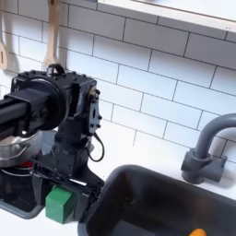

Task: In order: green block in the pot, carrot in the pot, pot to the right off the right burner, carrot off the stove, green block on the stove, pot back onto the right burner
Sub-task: 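Put the green block in the pot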

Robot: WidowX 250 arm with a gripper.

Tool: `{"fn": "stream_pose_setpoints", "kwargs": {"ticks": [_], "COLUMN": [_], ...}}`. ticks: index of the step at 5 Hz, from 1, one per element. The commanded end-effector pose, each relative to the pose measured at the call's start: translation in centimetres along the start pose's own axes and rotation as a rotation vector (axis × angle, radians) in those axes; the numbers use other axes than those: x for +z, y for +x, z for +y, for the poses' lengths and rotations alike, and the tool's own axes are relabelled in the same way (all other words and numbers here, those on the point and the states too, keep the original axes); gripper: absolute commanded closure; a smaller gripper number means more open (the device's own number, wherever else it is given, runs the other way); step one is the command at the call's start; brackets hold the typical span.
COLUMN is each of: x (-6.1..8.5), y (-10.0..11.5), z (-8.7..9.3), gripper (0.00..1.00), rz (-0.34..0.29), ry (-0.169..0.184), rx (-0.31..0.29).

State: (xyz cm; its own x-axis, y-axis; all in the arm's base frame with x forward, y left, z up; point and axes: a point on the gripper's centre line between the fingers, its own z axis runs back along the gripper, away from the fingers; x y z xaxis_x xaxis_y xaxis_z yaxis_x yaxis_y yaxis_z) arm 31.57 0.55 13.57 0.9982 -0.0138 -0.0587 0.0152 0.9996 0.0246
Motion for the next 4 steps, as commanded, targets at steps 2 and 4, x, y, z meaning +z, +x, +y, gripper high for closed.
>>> {"fn": "stream_pose_setpoints", "kwargs": {"ticks": [2, 4], "x": [-0.1, 1.0], "y": [-0.3, -0.5], "z": [0.0, -0.2], "gripper": [1.0, 1.0], "rz": [-0.002, -0.013], "ry": [-0.004, -0.02], "rx": [0.016, 0.014]}}
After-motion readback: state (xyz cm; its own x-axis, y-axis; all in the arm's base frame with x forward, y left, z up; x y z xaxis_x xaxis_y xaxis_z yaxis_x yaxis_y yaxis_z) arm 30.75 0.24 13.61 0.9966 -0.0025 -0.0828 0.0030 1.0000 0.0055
